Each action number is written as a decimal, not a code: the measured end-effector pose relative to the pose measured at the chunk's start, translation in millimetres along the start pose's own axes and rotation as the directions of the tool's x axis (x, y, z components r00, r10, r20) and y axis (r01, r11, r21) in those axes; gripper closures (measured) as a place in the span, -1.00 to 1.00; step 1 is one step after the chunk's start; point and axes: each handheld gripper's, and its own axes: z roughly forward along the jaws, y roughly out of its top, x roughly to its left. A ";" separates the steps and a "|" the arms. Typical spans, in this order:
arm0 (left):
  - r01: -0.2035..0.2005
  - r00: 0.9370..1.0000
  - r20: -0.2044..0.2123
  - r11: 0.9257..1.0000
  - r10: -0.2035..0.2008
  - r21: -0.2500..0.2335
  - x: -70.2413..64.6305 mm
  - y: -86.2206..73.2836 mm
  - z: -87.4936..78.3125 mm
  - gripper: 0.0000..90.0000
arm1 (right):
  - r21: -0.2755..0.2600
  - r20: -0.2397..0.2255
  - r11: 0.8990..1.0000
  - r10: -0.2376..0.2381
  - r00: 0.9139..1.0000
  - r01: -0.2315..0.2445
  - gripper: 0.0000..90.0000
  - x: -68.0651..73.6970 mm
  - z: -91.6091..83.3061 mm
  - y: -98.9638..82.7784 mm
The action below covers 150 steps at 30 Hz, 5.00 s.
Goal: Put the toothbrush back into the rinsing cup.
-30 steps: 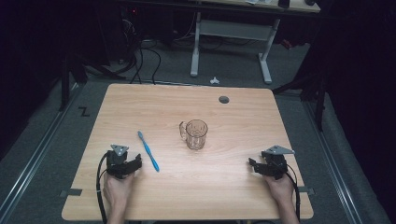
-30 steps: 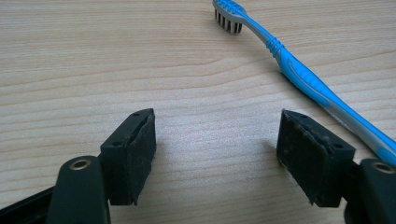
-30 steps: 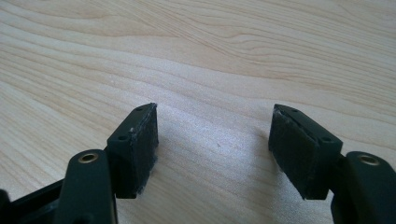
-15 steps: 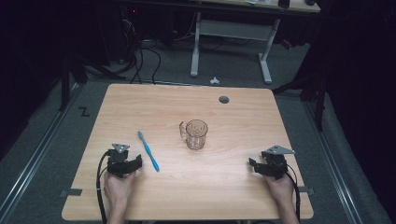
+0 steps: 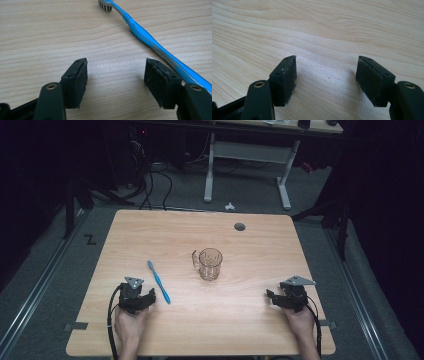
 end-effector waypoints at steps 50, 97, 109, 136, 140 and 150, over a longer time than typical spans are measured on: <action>-0.074 0.993 0.094 0.997 0.072 0.020 -27.7 32.9 -9.6 -0.10 | -0.001 -0.002 1.000 0.000 1.000 0.000 -0.26 -0.2 0.0 0.0; -0.031 0.996 0.091 0.997 0.025 0.071 -12.2 81.6 6.3 -0.15 | 0.000 -0.002 1.000 -0.001 1.000 0.001 -0.26 0.0 -0.1 -0.1; -0.043 0.996 0.081 0.997 0.038 0.065 -5.9 91.9 12.6 -0.05 | 0.000 -0.003 1.000 0.000 1.000 0.000 -0.26 -0.1 -0.2 -0.1; 0.017 0.997 0.077 0.987 -0.030 0.162 1.5 90.7 43.4 0.11 | 0.000 -0.002 1.000 0.000 1.000 0.000 -0.26 -0.1 -0.1 -0.1; 0.026 0.996 0.075 0.984 -0.040 0.175 2.2 89.8 48.6 0.15 | 0.000 -0.003 1.000 0.000 1.000 0.000 -0.26 -0.1 -0.2 -0.1; 0.030 0.996 0.077 0.978 -0.047 0.205 1.6 87.9 56.1 0.25 | -0.001 -0.003 1.000 0.000 1.000 0.000 -0.26 -0.1 -0.2 -0.1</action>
